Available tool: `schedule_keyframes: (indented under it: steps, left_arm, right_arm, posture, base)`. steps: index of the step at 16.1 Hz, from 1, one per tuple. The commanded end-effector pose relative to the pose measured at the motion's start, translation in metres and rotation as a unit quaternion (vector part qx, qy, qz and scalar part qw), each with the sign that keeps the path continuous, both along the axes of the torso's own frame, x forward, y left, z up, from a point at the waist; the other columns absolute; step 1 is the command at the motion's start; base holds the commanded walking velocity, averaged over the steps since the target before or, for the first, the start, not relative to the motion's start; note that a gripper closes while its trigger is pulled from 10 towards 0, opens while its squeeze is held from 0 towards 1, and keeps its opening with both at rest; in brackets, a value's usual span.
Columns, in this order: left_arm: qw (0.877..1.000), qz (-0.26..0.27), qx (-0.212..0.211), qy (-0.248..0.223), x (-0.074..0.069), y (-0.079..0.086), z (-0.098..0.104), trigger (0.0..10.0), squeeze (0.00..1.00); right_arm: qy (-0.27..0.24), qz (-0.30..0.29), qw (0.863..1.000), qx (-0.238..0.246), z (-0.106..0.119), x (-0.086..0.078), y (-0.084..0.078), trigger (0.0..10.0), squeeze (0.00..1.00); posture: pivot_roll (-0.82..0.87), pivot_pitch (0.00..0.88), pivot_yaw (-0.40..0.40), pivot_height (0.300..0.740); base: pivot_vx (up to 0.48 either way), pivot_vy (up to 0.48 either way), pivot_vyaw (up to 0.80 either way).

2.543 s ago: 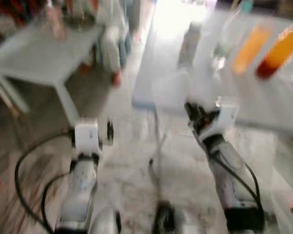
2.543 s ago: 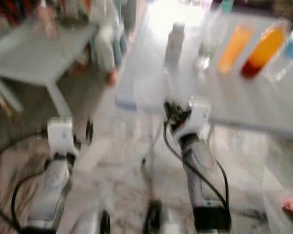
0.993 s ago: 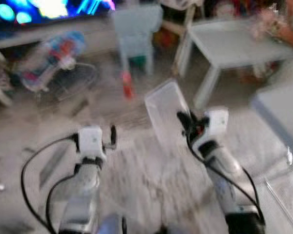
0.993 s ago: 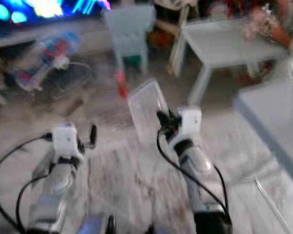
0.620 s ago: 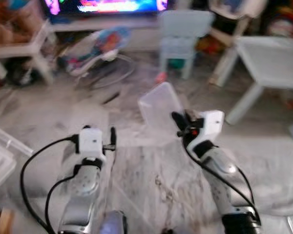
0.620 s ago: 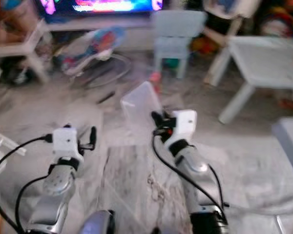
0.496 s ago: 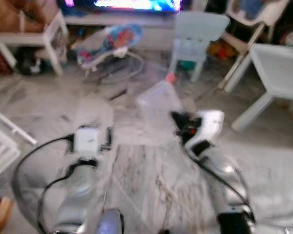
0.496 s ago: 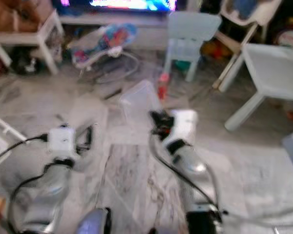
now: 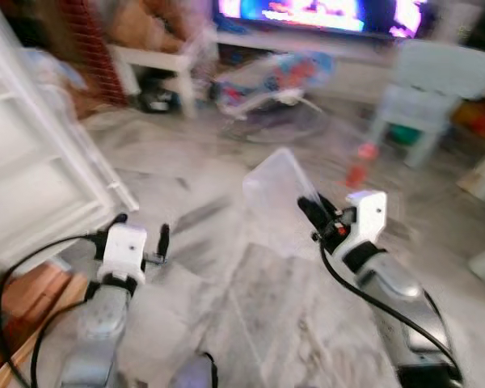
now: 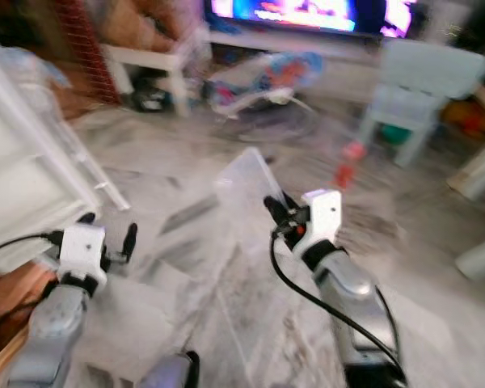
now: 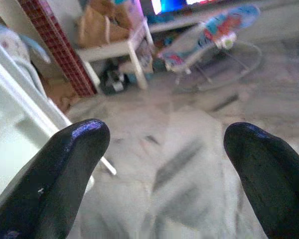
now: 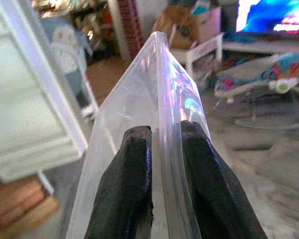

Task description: Restocking fridge

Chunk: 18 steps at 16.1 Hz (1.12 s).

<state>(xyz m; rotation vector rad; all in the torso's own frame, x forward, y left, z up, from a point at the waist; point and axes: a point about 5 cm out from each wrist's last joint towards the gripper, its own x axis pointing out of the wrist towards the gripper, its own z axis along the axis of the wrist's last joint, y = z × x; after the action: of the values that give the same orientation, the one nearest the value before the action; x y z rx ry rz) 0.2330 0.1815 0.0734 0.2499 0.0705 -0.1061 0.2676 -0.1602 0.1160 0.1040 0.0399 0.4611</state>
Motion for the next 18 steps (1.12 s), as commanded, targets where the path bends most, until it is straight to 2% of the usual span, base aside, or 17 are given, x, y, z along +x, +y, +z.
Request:
schedule_keyframes:
  steps: [1,3,4,7,9,11,13,14,16,18]
  left_arm:
    - [1.000,-0.009,0.003,0.006,-0.007,0.002,0.000,10.0,0.00]
    - [1.000,-0.001,0.004,0.006,-0.012,0.004,0.000,10.0,0.00]
    - [0.999,0.041,-0.013,0.002,-0.015,0.005,0.000,10.0,0.00]
    - [0.992,0.120,-0.048,-0.004,-0.011,0.010,0.002,10.0,0.00]
    - [0.993,0.106,-0.053,-0.001,-0.008,0.007,0.001,10.0,0.00]
    - [0.995,0.090,-0.051,0.006,-0.005,0.005,-0.002,10.0,0.00]
    - [0.993,0.107,-0.053,0.004,-0.001,0.010,-0.001,10.0,0.00]
    - [0.993,0.097,-0.063,-0.002,0.001,0.006,0.003,10.0,0.00]
    - [0.995,0.065,-0.075,0.000,0.004,-0.005,0.005,10.0,0.00]
    - [0.997,0.026,-0.066,-0.001,0.006,-0.015,0.004,10.0,0.00]
  right_arm:
    - [-0.003,-0.004,1.000,-0.004,0.004,-0.004,-0.005,10.0,0.00]
    - [-0.005,-0.021,1.000,0.009,0.005,-0.002,-0.004,10.0,0.00]
    - [0.009,-0.061,0.997,0.051,0.000,0.003,0.000,10.0,0.00]
    - [-0.006,-0.120,0.990,0.068,-0.002,0.010,0.009,10.0,0.00]
    - [0.002,-0.133,0.989,0.071,-0.006,0.011,0.008,10.0,0.00]
    - [0.005,-0.116,0.992,0.054,-0.010,0.008,0.009,10.0,0.00]
    - [-0.004,-0.116,0.992,0.052,-0.007,0.007,0.006,10.0,0.00]
    - [-0.005,-0.113,0.992,0.050,-0.007,0.007,0.007,10.0,0.00]
    - [-0.008,-0.092,0.994,0.054,-0.006,0.010,0.019,10.0,0.00]
    - [-0.013,-0.073,0.996,0.055,-0.003,0.014,0.029,10.0,0.00]
  posture:
    - [0.12,0.092,-0.025,0.740]
    - [0.12,0.101,-0.038,0.740]
    - [0.15,0.095,-0.045,0.740]
    - [0.16,0.093,-0.043,0.740]
    - [0.16,0.094,-0.052,0.740]
    - [0.13,0.094,-0.062,0.740]
    - [0.13,0.091,-0.063,0.740]
    - [0.13,0.096,-0.053,0.740]
    - [0.13,0.106,-0.043,0.740]
    - [0.13,0.111,-0.045,0.740]
  base:
    - [0.000,0.000,0.77]
    - [0.000,0.000,0.77]
    - [0.000,0.000,0.77]
    - [0.000,0.000,0.78]
    - [0.000,0.000,0.77]
    - [0.000,0.000,0.77]
    - [0.000,0.000,0.77]
    - [0.000,0.000,0.76]
    - [0.000,0.000,0.76]
    - [0.000,0.000,0.76]
